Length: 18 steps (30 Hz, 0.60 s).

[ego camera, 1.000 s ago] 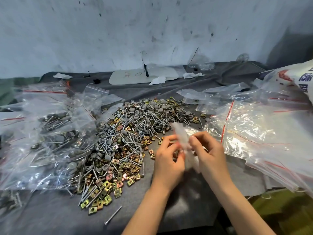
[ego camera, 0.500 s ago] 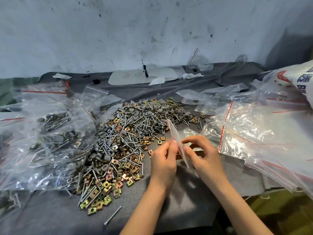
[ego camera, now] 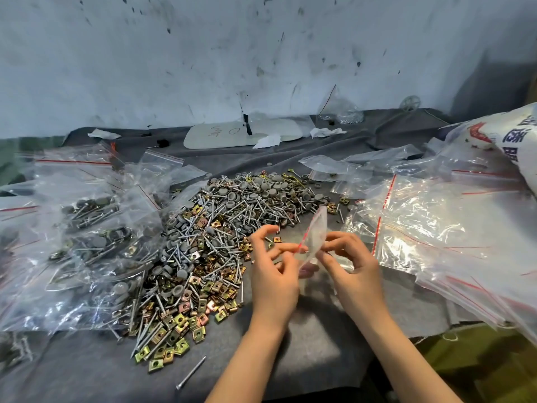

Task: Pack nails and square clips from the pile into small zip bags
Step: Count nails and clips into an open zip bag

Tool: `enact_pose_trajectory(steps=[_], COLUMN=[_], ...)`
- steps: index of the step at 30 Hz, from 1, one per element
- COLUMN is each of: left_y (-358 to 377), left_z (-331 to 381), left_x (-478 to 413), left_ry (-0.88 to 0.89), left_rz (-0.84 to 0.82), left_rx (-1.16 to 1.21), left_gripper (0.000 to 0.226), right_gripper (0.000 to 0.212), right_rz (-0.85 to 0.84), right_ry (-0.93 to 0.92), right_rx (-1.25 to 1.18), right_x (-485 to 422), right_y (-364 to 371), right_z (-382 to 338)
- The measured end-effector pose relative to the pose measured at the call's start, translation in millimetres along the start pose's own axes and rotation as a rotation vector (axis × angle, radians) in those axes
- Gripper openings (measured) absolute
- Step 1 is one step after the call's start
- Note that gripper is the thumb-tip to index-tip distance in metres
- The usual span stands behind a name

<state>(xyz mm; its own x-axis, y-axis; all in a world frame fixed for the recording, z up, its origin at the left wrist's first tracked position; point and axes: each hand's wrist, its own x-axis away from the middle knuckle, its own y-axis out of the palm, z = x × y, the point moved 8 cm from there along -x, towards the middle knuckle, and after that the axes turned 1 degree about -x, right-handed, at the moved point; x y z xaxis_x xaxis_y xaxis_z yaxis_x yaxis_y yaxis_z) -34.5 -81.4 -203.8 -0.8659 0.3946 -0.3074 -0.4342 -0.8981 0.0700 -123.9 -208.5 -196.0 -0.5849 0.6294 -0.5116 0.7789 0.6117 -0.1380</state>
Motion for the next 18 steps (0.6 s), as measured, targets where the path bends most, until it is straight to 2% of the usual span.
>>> enact_pose_trajectory(steps=[4,8,11,14,18], left_y=[-12.0,2.1,13.4,7.8,-7.7], left_z=[6.7,25.1,28.6,26.8,19.8], left_x=[-2.7,5.1,7.1,5.6,3.5], left_ry=[0.082,0.312,0.404,0.403,0.324], left_rz=[0.058,-0.078,-0.143,-0.048,0.084], left_rx=[-0.09,-0.292,-0.431,-0.505,-0.501], left_gripper=[0.045,0.037,0.032,0.02,0.023], right_gripper=[0.025,0.021,0.02,0.02,0.019], right_rz=[0.095,0.039,0.024,0.035,0.104], right_ry=[0.062,-0.055,-0.066,-0.063,-0.071], right_rx=[-0.046,0.071,0.102,0.087,0.016], right_x=[0.2,0.7,0.1,0.5,4.4], right_y=[-12.0,-5.4,-3.9,-6.1,-11.4], right_z=[3.6,-9.5,-10.0,-8.8,-11.1])
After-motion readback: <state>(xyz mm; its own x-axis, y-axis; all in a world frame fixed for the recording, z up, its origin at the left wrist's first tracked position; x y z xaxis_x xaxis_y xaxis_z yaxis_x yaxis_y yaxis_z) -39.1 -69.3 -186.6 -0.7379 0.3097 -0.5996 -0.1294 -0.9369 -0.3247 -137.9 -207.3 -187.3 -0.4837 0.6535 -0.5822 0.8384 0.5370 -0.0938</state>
